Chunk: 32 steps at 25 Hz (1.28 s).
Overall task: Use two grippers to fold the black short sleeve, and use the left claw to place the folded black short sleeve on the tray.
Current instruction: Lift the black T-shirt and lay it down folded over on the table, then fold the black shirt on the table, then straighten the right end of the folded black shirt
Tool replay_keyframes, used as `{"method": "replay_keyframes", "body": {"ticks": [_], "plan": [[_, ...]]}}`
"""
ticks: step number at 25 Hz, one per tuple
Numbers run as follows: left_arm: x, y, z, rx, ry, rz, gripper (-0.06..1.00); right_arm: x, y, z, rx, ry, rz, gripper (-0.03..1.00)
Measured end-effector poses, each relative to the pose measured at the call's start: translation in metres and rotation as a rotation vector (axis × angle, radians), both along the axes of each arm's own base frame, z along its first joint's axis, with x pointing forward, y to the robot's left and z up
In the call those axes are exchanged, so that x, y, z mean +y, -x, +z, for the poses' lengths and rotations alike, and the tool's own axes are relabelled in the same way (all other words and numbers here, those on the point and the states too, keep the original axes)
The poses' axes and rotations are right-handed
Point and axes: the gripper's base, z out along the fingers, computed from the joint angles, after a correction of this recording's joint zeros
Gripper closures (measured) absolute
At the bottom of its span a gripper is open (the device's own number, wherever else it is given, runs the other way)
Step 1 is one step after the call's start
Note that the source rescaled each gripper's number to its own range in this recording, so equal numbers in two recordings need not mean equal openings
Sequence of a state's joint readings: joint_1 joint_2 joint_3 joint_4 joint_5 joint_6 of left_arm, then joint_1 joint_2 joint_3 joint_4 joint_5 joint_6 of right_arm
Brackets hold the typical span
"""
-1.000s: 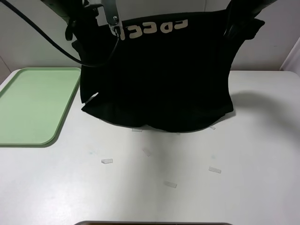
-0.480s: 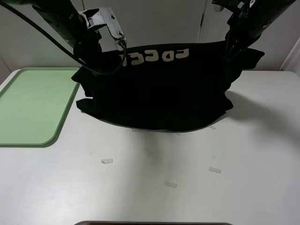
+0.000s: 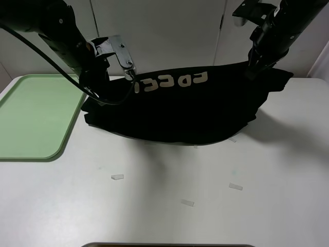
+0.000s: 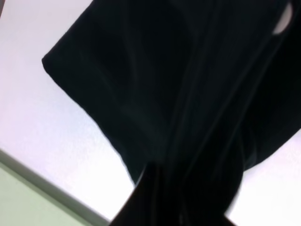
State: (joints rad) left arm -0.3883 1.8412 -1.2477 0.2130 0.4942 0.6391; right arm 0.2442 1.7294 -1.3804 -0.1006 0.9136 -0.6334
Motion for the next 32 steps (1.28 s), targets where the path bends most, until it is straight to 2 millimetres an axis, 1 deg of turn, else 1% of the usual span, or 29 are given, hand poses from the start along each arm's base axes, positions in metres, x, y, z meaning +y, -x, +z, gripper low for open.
{"method": "replay_keyframes", "body": {"ticks": [1,2,4,5,6,7,8,9,11,17,22,24,25,29,30,32], "plan": [[0.005,0.001,-0.002,0.017,-0.027,0.002,0.88,-0.006,0.000,0.000,0.013,0.040,-0.003,0.79],[0.009,0.001,-0.003,0.025,-0.047,0.004,0.83,-0.012,0.001,0.000,0.020,0.070,-0.015,0.66],[0.014,0.000,-0.004,0.024,-0.074,0.001,0.61,-0.020,0.000,0.000,0.022,0.112,-0.042,0.26],[0.015,-0.001,-0.004,0.018,-0.075,0.000,0.44,-0.022,0.000,0.000,0.016,0.129,-0.053,0.15],[0.014,-0.001,-0.003,0.011,-0.071,-0.001,0.26,-0.024,-0.001,0.001,0.008,0.143,-0.069,0.08],[0.014,-0.002,-0.003,0.001,-0.066,-0.002,0.15,-0.025,-0.001,0.001,0.001,0.156,-0.080,0.03],[0.014,-0.003,-0.003,-0.005,-0.062,-0.003,0.07,-0.027,-0.002,0.002,-0.006,0.169,-0.088,0.00],[0.013,-0.003,-0.002,-0.009,-0.060,-0.004,0.02,-0.028,-0.002,0.002,-0.014,0.176,-0.098,-0.01],[0.013,-0.004,-0.002,-0.017,-0.055,-0.005,-0.02,-0.028,-0.003,0.003,-0.025,0.173,-0.113,-0.03],[0.013,-0.004,-0.002,-0.022,-0.051,-0.002,-0.05,-0.026,-0.003,0.002,-0.025,0.138,-0.131,-0.03],[0.015,0.000,-0.002,0.022,-0.050,0.060,-0.05,-0.019,-0.001,0.001,0.007,0.050,-0.157,-0.03],[0.017,0.002,0.006,0.040,-0.045,0.112,-0.05,-0.017,0.000,0.000,0.021,0.017,-0.169,-0.03],[0.018,0.004,0.014,0.045,-0.037,0.152,-0.05,-0.016,0.001,0.000,0.027,0.002,-0.180,-0.03],[0.024,0.013,0.052,0.041,0.012,0.316,-0.05,-0.013,0.003,-0.001,0.059,-0.063,-0.260,-0.03],[0.026,0.017,0.064,0.030,0.031,0.353,-0.05,-0.013,0.004,-0.002,0.066,-0.073,-0.279,-0.03],[0.030,0.026,0.081,0.016,0.058,0.412,-0.06,-0.012,0.005,-0.002,0.087,-0.091,-0.325,-0.03]]}}
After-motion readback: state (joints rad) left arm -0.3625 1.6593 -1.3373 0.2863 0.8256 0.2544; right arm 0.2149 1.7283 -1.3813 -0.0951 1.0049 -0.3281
